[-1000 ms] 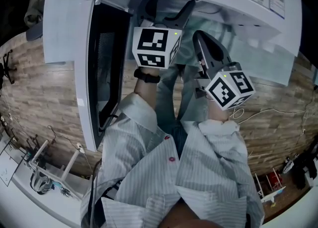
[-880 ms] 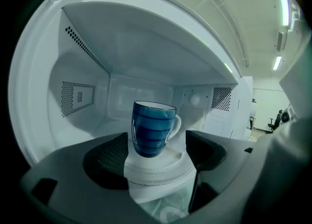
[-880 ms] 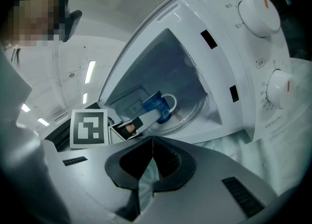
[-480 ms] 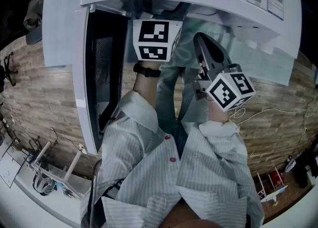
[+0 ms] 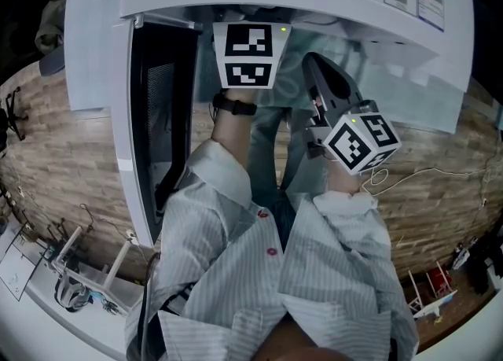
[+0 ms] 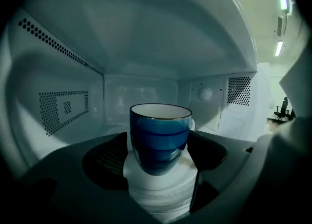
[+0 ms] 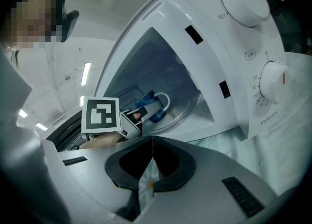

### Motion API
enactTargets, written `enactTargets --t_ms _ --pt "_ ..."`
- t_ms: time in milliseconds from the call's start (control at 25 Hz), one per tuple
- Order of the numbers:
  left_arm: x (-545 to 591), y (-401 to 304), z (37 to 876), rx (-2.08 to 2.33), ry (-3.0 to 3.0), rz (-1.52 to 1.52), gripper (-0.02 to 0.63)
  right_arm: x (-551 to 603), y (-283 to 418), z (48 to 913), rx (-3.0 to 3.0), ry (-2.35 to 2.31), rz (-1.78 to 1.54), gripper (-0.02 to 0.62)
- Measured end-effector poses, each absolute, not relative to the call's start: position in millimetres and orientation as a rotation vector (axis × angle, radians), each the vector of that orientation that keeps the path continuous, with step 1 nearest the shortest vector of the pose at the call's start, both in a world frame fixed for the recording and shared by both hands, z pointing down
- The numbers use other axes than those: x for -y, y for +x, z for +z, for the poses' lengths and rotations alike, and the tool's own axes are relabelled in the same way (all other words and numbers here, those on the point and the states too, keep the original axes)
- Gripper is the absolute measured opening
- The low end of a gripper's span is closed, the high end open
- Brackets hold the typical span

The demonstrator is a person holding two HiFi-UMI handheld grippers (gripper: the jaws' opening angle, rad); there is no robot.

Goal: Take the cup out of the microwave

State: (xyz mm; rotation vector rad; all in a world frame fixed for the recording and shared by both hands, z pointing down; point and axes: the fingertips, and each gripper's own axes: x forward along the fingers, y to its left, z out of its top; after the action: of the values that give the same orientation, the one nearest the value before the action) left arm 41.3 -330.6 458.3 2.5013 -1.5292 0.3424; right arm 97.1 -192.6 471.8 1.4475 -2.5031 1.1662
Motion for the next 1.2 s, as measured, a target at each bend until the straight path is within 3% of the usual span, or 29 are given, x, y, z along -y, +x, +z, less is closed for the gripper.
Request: enactTargets --t_ms 1200 --pt "317 39 459 1.520 2.542 0.345 0.360 189 105 474 2.490 1.480 1.186 0.034"
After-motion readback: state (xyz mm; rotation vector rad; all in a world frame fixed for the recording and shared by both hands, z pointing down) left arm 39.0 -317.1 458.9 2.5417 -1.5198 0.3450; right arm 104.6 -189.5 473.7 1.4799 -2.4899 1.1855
